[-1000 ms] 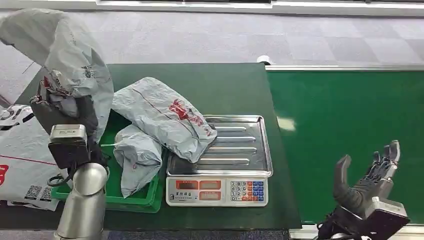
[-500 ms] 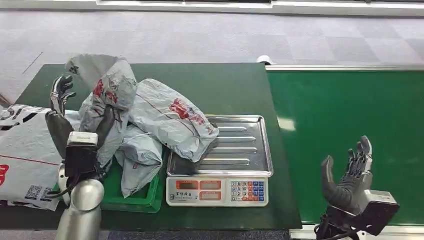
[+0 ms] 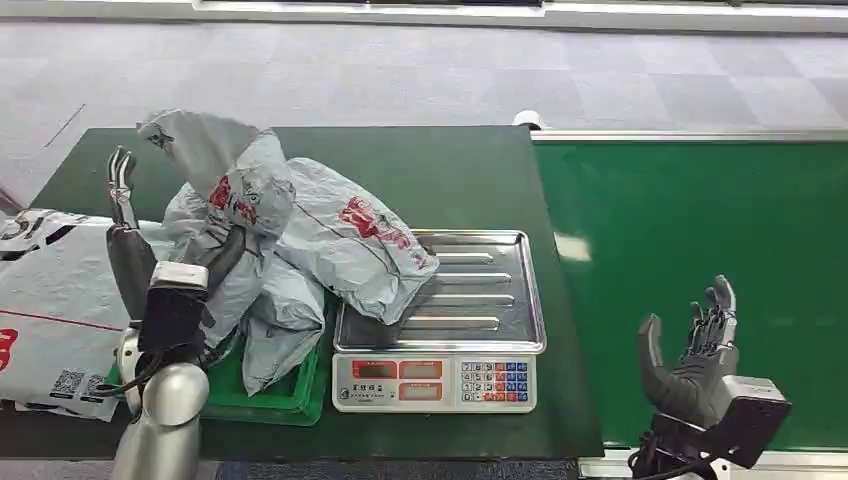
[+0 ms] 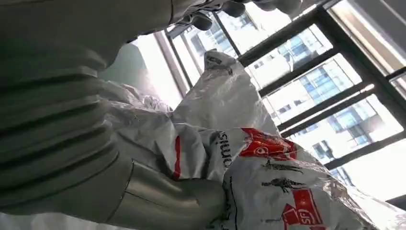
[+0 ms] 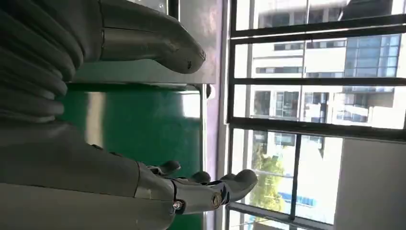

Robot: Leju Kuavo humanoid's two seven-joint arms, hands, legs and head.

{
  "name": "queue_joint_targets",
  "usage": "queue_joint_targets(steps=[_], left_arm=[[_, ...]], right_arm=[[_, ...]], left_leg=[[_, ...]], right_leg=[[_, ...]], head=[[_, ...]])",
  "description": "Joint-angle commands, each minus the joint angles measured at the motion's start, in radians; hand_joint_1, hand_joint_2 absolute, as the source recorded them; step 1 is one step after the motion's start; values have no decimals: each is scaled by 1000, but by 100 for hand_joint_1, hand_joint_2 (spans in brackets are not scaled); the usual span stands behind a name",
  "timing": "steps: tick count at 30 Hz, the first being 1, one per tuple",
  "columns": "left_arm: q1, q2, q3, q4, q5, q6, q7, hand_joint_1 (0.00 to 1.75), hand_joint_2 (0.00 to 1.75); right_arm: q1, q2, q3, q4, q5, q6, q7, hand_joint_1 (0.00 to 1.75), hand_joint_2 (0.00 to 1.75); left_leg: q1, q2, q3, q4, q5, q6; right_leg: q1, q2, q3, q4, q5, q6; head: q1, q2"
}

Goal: Moved the parcel from conveyor to table for the left to box.

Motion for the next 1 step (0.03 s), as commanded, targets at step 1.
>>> queue_joint_targets(steps=[1], left_arm=[[41, 3, 63, 29, 136, 13, -59, 0, 175]], right_arm=[[-35, 20, -80, 82, 12, 27, 23, 0, 175]], left_leg=[[1, 2, 5, -3, -1, 0]], right_leg=[[1, 2, 5, -4, 0, -1]], head=[[0, 0]])
